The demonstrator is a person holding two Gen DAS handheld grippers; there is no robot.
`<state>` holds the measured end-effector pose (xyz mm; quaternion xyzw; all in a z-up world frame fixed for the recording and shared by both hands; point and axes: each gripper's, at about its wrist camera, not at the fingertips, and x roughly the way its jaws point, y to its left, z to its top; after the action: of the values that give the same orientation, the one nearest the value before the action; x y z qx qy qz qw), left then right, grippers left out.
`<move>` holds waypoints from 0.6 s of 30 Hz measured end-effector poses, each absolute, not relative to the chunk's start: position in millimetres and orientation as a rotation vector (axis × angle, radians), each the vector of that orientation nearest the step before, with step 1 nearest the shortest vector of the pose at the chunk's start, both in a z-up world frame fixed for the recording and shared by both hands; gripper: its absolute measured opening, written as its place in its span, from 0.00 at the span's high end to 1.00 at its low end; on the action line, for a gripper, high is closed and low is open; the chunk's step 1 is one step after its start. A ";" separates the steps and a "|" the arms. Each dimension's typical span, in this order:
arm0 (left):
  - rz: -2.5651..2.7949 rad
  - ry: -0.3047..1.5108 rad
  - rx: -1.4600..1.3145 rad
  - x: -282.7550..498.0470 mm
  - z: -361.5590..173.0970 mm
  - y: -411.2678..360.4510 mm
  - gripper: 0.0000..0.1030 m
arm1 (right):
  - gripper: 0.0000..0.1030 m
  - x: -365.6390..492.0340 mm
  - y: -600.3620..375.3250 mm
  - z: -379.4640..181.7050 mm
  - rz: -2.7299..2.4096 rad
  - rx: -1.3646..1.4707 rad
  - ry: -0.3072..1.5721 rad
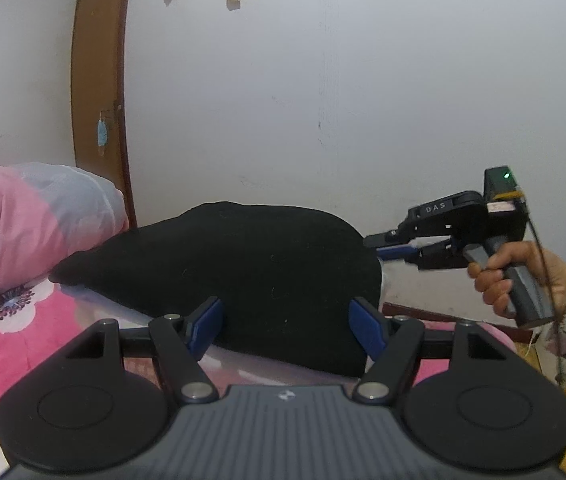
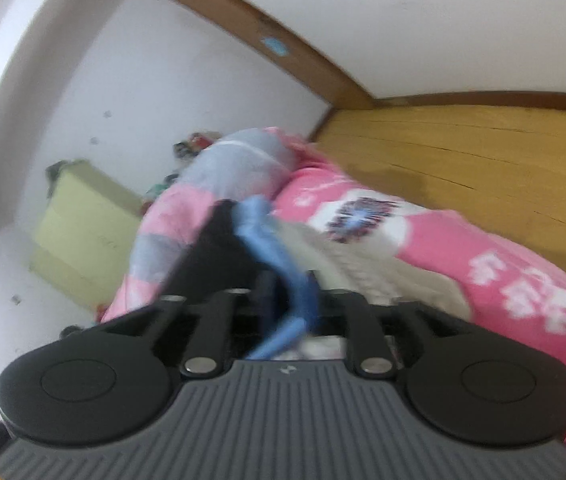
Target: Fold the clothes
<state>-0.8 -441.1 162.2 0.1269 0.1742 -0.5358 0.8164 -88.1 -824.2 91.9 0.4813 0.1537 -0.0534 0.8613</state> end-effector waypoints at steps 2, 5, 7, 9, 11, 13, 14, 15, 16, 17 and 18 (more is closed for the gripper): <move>-1.145 0.354 0.270 -2.7 166.6 -434.8 0.31 | 0.69 -98.6 -829.3 96.8 -0.170 1.000 0.287; -1.154 0.315 0.241 -2.2 173.8 -433.8 0.28 | 0.72 -110.5 -829.9 111.3 -0.213 0.952 0.231; -1.140 0.333 0.240 0.4 169.1 -443.3 0.28 | 0.72 -107.6 -813.2 132.1 -0.166 0.837 0.204; -1.123 0.358 0.244 2.9 162.4 -454.1 0.28 | 0.72 -96.9 -787.0 149.2 -0.116 0.670 0.209; -1.106 0.383 0.248 5.4 155.8 -464.9 0.28 | 0.72 -83.8 -759.3 159.8 -0.073 0.496 0.234; -1.108 0.379 0.244 4.5 149.1 -465.1 0.27 | 0.72 -75.8 -741.9 153.1 -0.073 0.370 0.280; -1.115 0.374 0.240 3.5 146.8 -463.3 0.27 | 0.74 -78.5 -742.1 142.8 -0.076 0.369 0.293; -1.125 0.374 0.236 3.3 145.2 -461.1 0.26 | 0.75 -81.6 -742.7 132.3 -0.079 0.372 0.305; -1.137 0.370 0.235 3.0 144.1 -459.3 0.26 | 0.76 -84.7 -743.3 121.8 -0.081 0.375 0.317; -1.150 0.362 0.236 2.4 143.2 -457.8 0.25 | 0.76 -91.8 -745.9 118.0 -0.083 0.390 0.314; -1.158 0.352 0.241 2.0 142.3 -457.0 0.22 | 0.77 -99.1 -748.5 114.7 -0.085 0.406 0.311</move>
<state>2.0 -457.0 142.3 0.1128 0.1649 -0.5428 0.8157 -99.1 -748.5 114.7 0.2006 0.1536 -0.0421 0.9666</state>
